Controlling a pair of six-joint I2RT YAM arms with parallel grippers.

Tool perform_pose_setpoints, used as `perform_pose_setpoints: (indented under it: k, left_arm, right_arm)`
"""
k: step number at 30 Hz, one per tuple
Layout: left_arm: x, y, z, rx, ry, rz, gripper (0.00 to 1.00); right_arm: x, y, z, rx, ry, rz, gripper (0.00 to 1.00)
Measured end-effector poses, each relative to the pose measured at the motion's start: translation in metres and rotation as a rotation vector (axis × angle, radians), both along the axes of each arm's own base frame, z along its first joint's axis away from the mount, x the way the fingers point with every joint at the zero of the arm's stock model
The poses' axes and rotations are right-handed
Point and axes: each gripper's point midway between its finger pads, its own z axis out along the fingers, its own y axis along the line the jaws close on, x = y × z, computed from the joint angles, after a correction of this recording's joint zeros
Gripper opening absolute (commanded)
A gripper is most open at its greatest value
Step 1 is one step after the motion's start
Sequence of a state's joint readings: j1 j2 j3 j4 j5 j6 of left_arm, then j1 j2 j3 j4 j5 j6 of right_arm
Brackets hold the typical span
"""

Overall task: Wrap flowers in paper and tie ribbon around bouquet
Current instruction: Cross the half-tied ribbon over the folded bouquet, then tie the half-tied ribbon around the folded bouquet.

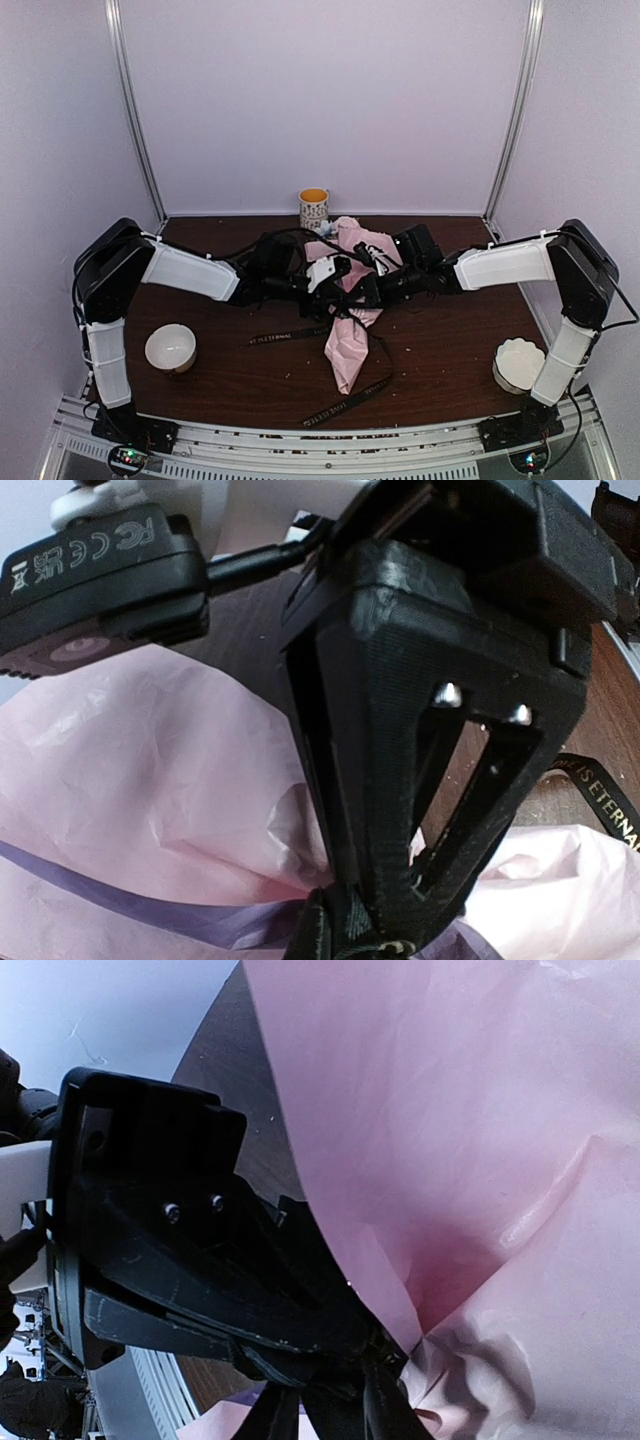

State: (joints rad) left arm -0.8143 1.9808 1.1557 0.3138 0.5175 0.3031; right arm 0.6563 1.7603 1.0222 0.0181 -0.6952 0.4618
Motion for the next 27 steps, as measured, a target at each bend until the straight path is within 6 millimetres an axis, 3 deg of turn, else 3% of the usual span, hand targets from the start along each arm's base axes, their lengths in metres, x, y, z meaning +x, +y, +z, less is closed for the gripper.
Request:
perform_pose_setpoints:
  k: [3,7,9,11,13,19,22,27]
  left_arm:
    - [0.001,0.0,0.001,-0.002,0.001,0.002,0.0]
    - [0.003,-0.001,0.004,-0.004,0.0,0.005,0.0]
    - [0.005,-0.001,0.005,-0.007,0.0,0.007,0.01]
    - [0.005,0.0,0.005,-0.005,0.004,0.008,0.09]
    - [0.005,0.0,0.004,0.001,0.011,0.008,0.25]
    - [0.01,0.007,0.001,0.039,0.012,0.03,0.58]
    - [0.005,0.015,-0.003,0.086,0.029,0.02,0.66]
    - [-0.008,0.03,-0.013,0.182,0.062,-0.002,0.69]
  right_arm:
    - [0.0,0.003,0.005,0.023,-0.003,0.007,0.2]
    - [0.001,0.004,0.006,0.03,-0.003,0.003,0.03]
    - [0.002,0.003,0.005,0.029,0.002,-0.004,0.0]
    - [0.002,0.002,0.004,0.026,0.008,-0.012,0.0]
    - [0.001,0.001,0.002,0.023,0.012,-0.015,0.0]
    - [-0.004,0.0,-0.004,0.001,0.015,-0.008,0.0]
    - [-0.005,-0.004,-0.004,-0.012,0.003,-0.017,0.0]
    - [-0.001,-0.009,0.005,-0.025,-0.04,-0.034,0.0]
